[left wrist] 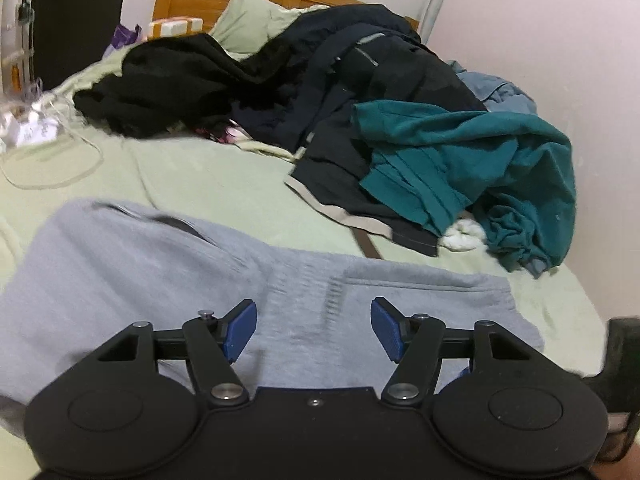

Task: Fold clothes
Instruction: 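Smooth the folded grey sweatpants flat with both open tools, then grasp both grey leg cuffs together with the right tool and lift, then carry the held cuffs over the pants toward the waistband with the right tool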

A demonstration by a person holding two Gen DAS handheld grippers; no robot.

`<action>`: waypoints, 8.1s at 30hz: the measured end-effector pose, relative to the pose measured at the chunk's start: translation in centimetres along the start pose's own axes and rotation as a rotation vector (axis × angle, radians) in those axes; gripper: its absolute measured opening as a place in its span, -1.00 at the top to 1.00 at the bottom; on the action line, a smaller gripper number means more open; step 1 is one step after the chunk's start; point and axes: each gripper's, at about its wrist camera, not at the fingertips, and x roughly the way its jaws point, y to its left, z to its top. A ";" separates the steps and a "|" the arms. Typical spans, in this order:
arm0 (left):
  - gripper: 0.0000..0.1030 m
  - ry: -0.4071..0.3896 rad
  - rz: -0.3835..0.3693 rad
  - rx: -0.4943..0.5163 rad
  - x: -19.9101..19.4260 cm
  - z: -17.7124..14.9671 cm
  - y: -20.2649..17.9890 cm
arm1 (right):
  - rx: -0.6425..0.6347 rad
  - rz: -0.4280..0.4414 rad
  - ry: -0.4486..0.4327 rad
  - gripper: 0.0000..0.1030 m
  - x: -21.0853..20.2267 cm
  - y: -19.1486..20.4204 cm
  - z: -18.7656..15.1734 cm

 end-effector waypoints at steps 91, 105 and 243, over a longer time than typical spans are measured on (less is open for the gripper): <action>-0.12 0.206 0.085 0.041 -0.7 -2.7 16.3 | -0.095 -0.256 0.021 -0.13 8.4 13.8 -2.1; -0.13 0.233 0.122 0.082 0.6 -3.4 15.7 | -0.045 -0.263 0.013 -0.51 9.6 12.2 -3.7; -0.39 0.209 0.163 -0.018 -0.9 0.2 22.4 | 0.247 0.180 -0.254 0.68 7.4 17.5 5.7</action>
